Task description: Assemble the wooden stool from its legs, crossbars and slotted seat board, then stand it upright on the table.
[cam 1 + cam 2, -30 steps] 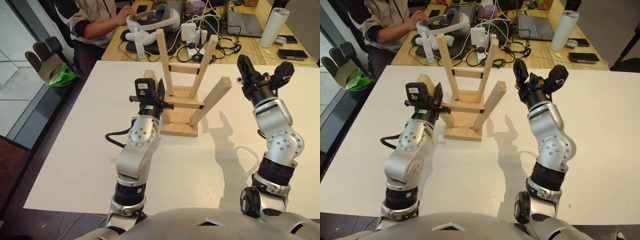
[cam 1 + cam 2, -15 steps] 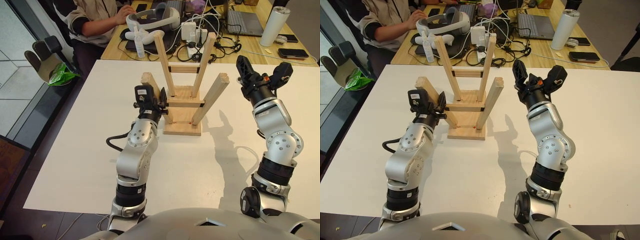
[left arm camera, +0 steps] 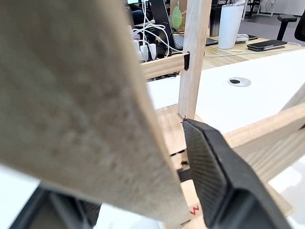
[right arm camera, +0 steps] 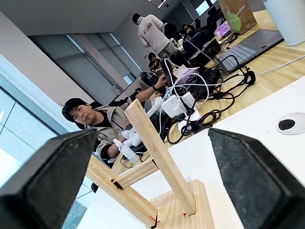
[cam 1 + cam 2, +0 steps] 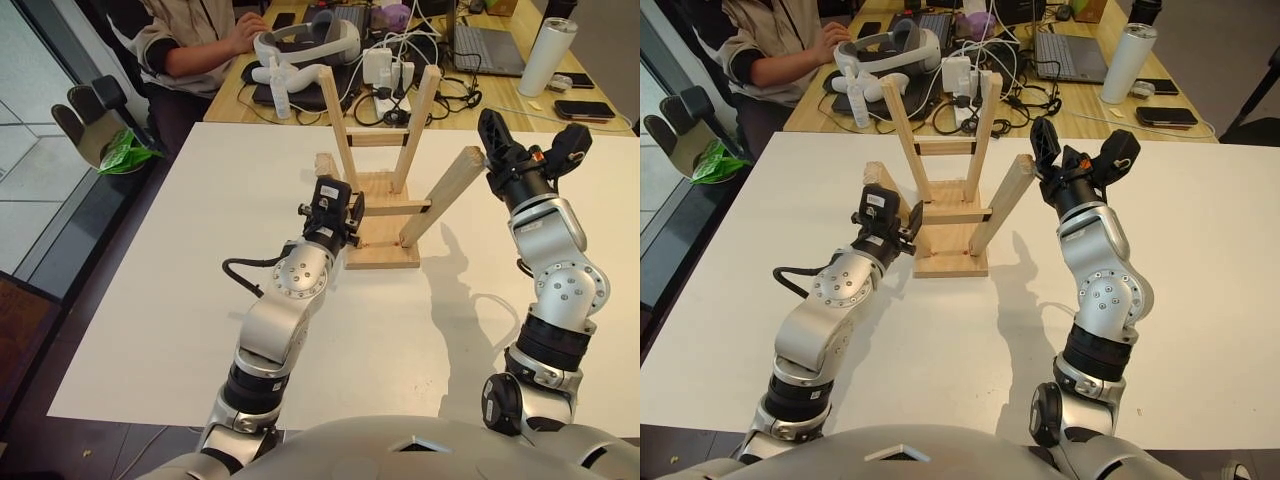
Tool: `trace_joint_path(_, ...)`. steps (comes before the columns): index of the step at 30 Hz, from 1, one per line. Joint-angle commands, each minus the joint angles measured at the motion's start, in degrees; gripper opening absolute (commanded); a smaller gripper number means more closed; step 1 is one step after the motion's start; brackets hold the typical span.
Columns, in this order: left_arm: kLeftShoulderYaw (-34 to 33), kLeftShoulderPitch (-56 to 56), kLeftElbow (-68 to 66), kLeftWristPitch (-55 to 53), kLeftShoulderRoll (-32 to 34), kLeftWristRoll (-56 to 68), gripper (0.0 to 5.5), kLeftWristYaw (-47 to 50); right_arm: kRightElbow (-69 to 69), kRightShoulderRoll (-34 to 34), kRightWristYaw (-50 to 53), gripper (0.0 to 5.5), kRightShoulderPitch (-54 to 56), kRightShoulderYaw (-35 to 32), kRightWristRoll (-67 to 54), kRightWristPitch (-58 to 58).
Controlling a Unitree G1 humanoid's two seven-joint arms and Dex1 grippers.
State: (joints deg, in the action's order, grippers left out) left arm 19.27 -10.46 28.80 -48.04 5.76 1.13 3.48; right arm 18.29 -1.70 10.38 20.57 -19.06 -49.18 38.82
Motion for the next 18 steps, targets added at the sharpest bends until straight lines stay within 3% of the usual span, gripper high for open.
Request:
trace_joint_path(1, 3.1, 2.07, -2.75, -5.85, 1.91, -0.98, 2.43, -2.61, 0.03, -0.01, 0.39, 4.34, -0.07, 0.68, -0.05, 0.45)
trace_joint_path(6, 1.64, 1.34, -2.26, -5.11, 1.38, -2.26, 2.43, -2.24, 0.0, -0.01, 0.48, 4.34, -0.08, 0.76, -0.02, 0.25)
trace_joint_path(14, -14.34, -5.58, 1.92, -2.04, -7.38, 5.15, 2.43, -2.18, -0.1, -0.03, 0.47, 4.34, -0.14, 0.77, -0.02, -0.1)
trace_joint_path(18, -17.2, -9.2, 3.73, -2.68, -7.37, 9.44, 2.43, -5.25, -0.21, 0.01, 0.39, 4.34, -0.09, 0.76, 0.03, -0.29)
